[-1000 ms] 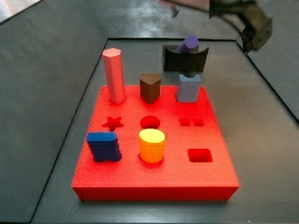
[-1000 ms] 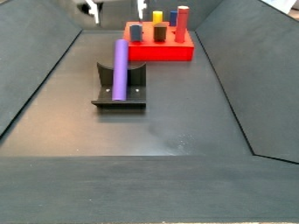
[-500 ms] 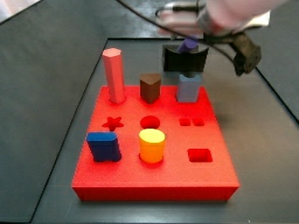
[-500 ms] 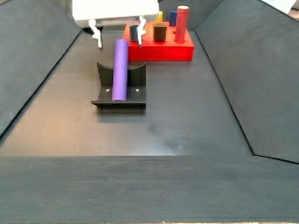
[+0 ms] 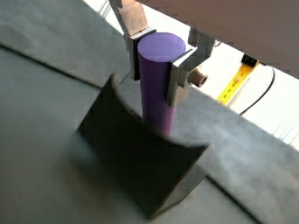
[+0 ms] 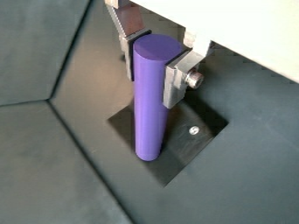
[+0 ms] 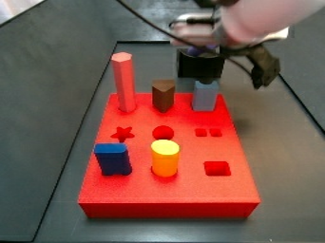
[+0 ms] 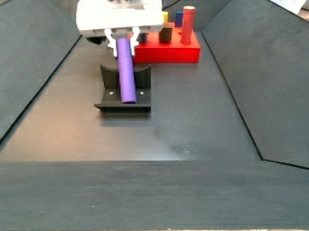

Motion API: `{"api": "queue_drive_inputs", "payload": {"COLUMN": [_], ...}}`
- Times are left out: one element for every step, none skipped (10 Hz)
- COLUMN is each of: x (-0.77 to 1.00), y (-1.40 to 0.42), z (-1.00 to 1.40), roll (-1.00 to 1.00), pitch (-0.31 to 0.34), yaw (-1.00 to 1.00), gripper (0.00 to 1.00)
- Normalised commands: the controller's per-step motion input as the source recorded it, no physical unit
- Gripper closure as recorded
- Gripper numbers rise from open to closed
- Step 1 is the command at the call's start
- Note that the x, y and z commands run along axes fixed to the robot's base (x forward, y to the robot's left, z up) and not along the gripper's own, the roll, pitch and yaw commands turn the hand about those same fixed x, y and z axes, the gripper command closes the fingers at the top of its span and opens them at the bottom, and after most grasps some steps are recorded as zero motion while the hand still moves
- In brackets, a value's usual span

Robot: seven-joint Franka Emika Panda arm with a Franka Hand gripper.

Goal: Pick up the round object. Move up. Place the round object on the fixture. Regrasp the round object. Move to above the board. Insert the round object.
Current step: Move to above the board.

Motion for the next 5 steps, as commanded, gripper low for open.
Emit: {"api": "queue_drive_inputs", "payload": {"x": [0.08,0.08,0.08,0.08,0.08], "y": [0.06,0.06,0.05,0.05,0.05], "z": [1.00,1.00,1.00,1.00,1.00], "roll": [0.14,0.09,0.05,0.02,0.00], "pitch": [0.117,0.085,0.059,0.033,0.011], "yaw": [0.21,0.20,0.19,0.17,0.15], "gripper": [1.00,1.00,1.00,1.00,1.00]}}
